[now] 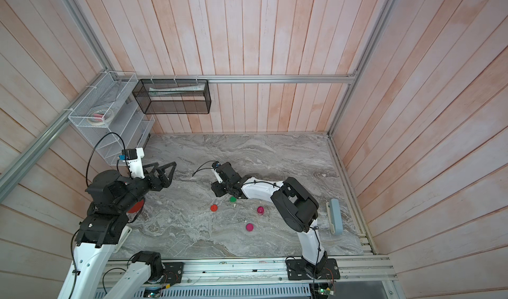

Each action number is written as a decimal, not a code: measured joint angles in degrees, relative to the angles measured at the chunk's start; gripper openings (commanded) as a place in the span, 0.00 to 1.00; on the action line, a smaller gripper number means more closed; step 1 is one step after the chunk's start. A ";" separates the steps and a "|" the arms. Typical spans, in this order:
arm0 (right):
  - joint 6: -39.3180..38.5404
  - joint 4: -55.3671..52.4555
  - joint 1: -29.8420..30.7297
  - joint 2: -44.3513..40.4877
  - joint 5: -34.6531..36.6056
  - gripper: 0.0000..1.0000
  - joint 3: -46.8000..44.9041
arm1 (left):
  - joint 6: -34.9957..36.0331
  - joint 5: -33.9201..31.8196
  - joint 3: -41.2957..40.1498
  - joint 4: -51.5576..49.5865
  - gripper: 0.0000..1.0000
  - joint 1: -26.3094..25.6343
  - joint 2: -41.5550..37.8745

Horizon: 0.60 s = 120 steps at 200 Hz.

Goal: Close the paint jar lid
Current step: Pick up the paint jar from the center of the board.

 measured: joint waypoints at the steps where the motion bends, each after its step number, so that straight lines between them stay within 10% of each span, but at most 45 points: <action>1: 0.00 -0.04 0.00 0.02 0.04 0.57 0.02 | 0.00 -0.02 0.00 0.00 0.92 0.00 -0.02; 120: -0.15 -2.93 0.66 3.39 2.21 0.48 2.60 | 0.02 -0.98 0.00 0.04 0.92 0.00 -0.70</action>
